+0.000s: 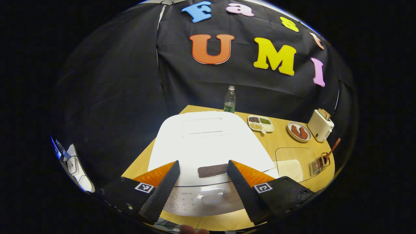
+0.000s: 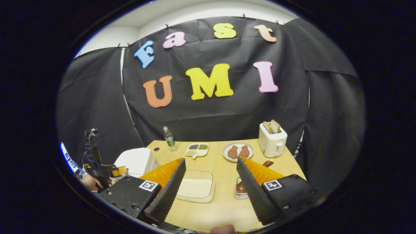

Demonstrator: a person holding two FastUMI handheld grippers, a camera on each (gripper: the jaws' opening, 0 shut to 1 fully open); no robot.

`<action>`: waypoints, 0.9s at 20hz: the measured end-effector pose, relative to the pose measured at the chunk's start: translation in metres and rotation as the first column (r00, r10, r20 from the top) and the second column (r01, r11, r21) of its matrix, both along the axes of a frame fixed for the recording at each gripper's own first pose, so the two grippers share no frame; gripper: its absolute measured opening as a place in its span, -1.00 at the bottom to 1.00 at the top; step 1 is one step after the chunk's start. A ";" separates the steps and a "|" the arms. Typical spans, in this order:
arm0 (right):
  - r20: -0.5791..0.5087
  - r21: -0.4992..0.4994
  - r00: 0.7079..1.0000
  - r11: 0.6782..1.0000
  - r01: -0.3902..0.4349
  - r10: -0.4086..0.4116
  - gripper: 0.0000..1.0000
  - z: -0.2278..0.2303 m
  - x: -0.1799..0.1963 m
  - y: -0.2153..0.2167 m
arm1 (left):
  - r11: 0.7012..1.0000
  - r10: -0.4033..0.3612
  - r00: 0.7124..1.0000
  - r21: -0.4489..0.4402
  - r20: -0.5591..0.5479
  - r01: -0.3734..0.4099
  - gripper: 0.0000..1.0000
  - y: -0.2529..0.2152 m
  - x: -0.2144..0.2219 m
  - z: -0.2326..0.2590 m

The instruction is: Close the left gripper, press the button to open the rice cooker; take a wooden spoon from the chopstick holder with the right hand, scoop a spoonful of rice and pour it into the rice cooker, then put the wooden spoon back into the chopstick holder.

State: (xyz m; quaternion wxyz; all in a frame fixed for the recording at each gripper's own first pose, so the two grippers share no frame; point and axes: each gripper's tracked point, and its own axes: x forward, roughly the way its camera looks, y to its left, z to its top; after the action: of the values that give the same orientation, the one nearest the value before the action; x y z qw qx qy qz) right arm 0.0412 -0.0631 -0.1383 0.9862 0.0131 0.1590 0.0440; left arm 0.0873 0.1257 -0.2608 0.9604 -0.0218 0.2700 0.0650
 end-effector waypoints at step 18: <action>0.227 -0.012 0.973 0.999 0.049 -0.045 0.93 0.071 -0.048 0.064 | 0.995 -0.103 0.856 0.052 0.507 0.089 0.91 -0.053 -0.083 0.246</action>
State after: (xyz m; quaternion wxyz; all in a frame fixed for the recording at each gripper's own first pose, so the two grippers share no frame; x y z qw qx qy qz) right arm -0.0072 0.0005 -0.0677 0.9988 0.0032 0.0452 0.0204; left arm 0.0044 0.0731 -0.0146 0.9998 -0.0117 0.0070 0.0125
